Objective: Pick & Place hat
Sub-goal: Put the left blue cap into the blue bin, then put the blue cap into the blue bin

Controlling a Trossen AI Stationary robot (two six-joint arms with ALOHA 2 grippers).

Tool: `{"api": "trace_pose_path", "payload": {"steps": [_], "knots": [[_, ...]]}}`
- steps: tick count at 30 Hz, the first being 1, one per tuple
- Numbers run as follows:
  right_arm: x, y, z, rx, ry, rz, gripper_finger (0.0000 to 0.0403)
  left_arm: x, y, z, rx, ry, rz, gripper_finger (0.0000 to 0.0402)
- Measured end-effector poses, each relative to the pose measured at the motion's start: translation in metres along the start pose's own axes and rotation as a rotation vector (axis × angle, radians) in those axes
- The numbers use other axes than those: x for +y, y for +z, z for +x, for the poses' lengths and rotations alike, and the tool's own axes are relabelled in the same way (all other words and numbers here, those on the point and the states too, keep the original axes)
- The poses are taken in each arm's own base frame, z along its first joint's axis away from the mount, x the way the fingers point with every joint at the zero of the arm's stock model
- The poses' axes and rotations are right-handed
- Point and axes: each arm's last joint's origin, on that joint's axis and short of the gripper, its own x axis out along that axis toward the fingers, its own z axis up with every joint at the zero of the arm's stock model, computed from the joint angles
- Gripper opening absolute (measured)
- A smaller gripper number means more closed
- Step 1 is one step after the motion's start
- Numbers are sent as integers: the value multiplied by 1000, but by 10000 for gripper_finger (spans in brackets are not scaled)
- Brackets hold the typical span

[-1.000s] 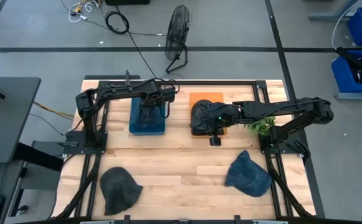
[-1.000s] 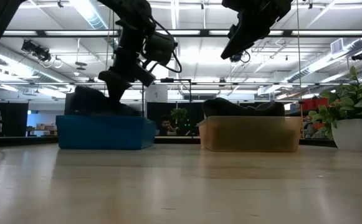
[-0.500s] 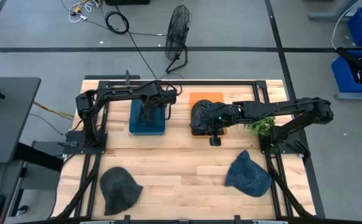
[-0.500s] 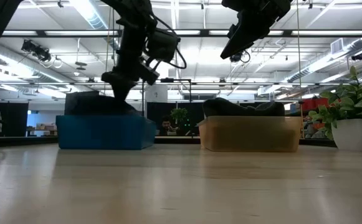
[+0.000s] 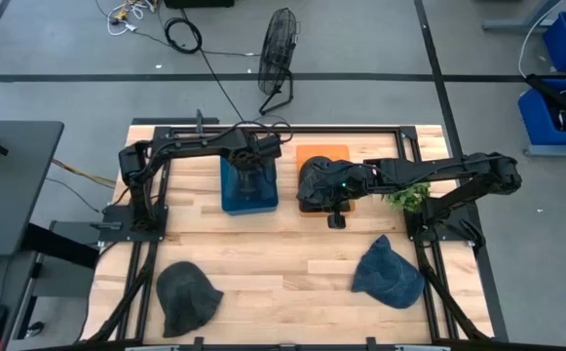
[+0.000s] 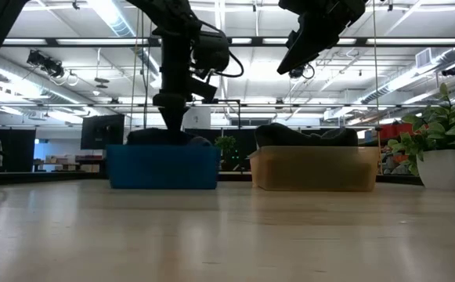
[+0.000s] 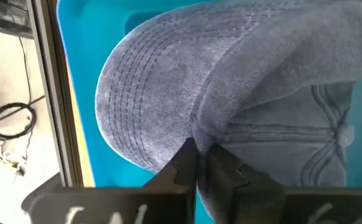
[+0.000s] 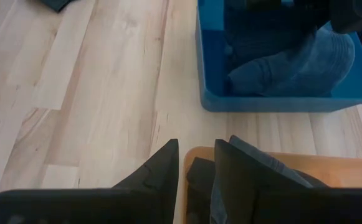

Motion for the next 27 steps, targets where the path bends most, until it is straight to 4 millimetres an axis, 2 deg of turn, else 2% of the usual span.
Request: {"api": "trace_pose_path", "payload": {"steps": [7,12,15,22,27], "knots": [[0,0,0,0,0,0,110,0,-1,0,7,-2,0,84],[0,0,0,0,0,5,110,-1,-7,0,71,-19,22,144],[0,0,0,0,0,20,110,-3,-12,0,115,-31,34,166],[1,0,-1,11,5,62,110,-6,-12,-1,125,-32,-13,161],[8,8,-24,139,24,203,110,-12,-11,-10,96,-36,36,138]]}}
